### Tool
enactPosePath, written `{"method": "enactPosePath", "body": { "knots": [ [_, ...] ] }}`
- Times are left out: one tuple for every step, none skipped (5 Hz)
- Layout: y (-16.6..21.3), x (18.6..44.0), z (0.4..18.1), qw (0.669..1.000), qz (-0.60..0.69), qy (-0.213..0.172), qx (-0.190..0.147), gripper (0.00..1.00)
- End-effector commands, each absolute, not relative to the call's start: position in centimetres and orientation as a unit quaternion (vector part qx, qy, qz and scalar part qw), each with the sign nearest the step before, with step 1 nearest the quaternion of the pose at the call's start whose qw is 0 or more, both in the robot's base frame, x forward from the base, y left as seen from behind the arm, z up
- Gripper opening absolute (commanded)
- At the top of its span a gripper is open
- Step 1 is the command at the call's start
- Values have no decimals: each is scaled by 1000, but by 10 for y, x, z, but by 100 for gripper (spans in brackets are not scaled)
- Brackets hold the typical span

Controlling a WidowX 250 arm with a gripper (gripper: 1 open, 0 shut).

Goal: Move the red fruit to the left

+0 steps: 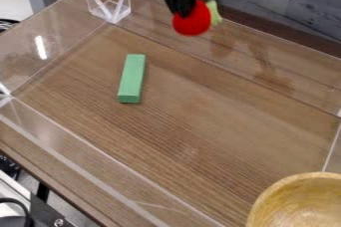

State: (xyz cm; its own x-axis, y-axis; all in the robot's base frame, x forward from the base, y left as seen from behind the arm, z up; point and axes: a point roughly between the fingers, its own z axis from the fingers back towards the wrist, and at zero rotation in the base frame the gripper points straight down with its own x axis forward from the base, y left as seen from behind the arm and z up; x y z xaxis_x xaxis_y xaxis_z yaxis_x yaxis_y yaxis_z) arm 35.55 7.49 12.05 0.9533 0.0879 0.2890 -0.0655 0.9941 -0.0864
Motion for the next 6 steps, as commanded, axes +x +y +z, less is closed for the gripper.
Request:
{"method": "enactPosePath", "body": {
  "knots": [
    [79, 366, 153, 982, 4, -186, -32, 0],
    [76, 370, 152, 982, -23, -182, -35, 0],
    [62, 375, 146, 983, -29, -178, -35, 0],
    [50, 374, 140, 984, -35, -173, -34, 0],
    [51, 370, 128, 985, -17, -170, -30, 0],
    [56, 371, 120, 985, 2, -169, -26, 0]
  ]
}}
